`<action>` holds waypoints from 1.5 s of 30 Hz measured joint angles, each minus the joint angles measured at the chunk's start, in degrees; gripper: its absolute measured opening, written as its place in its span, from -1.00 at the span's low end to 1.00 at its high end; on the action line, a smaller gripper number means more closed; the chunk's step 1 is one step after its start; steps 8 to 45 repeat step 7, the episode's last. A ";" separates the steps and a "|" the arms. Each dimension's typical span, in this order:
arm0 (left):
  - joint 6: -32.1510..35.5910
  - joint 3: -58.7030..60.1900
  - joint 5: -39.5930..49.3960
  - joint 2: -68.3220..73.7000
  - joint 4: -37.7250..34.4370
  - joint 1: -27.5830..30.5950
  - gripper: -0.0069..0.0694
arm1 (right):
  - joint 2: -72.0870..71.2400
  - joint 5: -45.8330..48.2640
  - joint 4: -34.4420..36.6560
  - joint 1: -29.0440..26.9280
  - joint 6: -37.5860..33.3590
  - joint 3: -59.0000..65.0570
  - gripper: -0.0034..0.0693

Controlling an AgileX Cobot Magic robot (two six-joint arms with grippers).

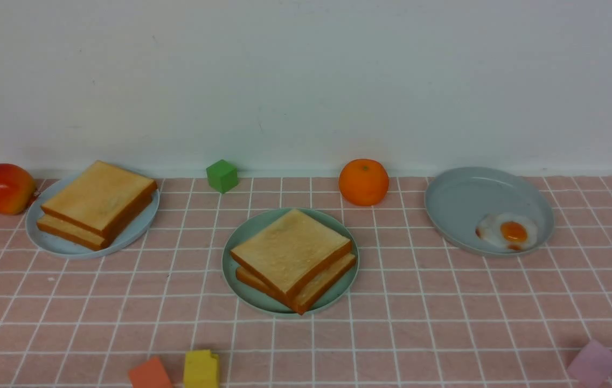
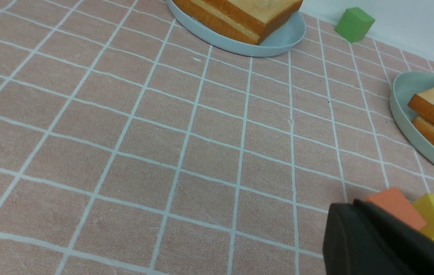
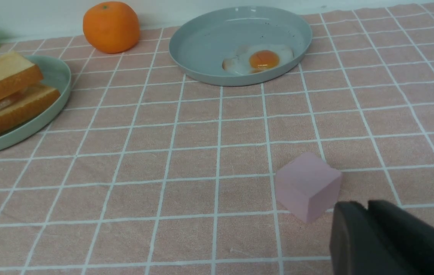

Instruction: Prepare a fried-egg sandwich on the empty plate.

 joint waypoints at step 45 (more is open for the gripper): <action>0.00 0.00 0.00 0.00 0.00 0.00 -0.77 | 0.00 0.00 0.00 0.00 0.00 0.00 -0.67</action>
